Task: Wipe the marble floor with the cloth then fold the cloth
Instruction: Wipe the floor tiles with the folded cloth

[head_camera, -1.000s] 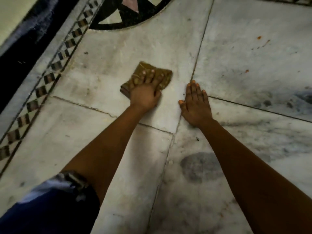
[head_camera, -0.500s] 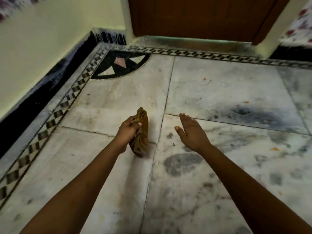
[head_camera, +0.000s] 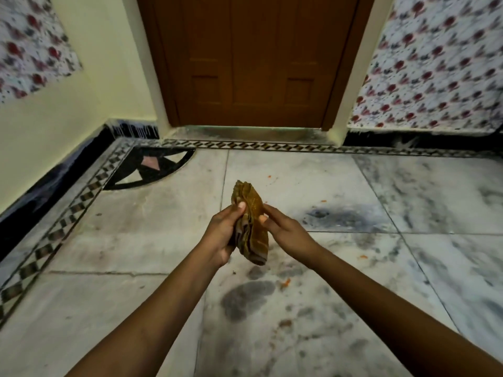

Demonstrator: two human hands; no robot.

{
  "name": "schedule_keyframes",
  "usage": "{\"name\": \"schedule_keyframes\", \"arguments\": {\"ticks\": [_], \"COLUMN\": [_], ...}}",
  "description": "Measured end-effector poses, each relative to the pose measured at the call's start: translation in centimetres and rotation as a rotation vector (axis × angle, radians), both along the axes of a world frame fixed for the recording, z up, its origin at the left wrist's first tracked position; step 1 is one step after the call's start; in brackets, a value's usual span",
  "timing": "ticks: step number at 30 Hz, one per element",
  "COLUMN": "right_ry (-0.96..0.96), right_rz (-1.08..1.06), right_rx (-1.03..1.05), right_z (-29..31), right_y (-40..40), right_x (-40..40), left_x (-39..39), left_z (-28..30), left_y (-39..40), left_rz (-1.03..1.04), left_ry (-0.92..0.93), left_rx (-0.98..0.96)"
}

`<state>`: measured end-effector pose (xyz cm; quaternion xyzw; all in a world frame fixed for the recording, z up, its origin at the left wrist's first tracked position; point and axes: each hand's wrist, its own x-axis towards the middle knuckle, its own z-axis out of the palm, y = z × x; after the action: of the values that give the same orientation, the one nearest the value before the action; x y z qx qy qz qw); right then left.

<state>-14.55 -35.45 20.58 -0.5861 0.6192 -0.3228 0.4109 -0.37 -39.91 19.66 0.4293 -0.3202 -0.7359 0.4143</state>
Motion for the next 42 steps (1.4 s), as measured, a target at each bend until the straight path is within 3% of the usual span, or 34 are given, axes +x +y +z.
{"name": "schedule_keyframes", "arguments": {"ticks": [7,11,15,25,29,35,42], "right_ry": [-0.281,-0.276,-0.309,-0.418,-0.373,-0.546,-0.57], "right_rz": [-0.009,-0.049,-0.074,-0.047,-0.09,-0.148,-0.283], "right_rx": [-0.082,-0.122,-0.12,-0.115,-0.1,-0.062,0.067], "right_z": [0.6,0.4,0.4,1.0,1.1,0.8,-1.6], "right_y": [2.3,3.0,3.0,3.2,2.7,2.1,2.2], "right_x": [-0.5,-2.2,-3.4,-3.9,-4.4,-5.6,-5.9], "left_x": [-4.2,-5.4,-6.0,-7.4,-8.0,-8.8,-7.3], "left_z": [1.7,3.3,4.4,6.8,7.1,6.7,5.4], "left_y": [2.8,3.5,4.6,4.7,3.6,3.0,3.4], "left_rz": [0.097,0.105,0.12,0.168,0.214,0.227,0.181], "left_ry": [-0.039,-0.072,-0.149,-0.456,-0.551,-0.598,-0.555], "left_rx": [-0.047,0.021,-0.06,-0.104,-0.079,-0.144,-0.167]}}
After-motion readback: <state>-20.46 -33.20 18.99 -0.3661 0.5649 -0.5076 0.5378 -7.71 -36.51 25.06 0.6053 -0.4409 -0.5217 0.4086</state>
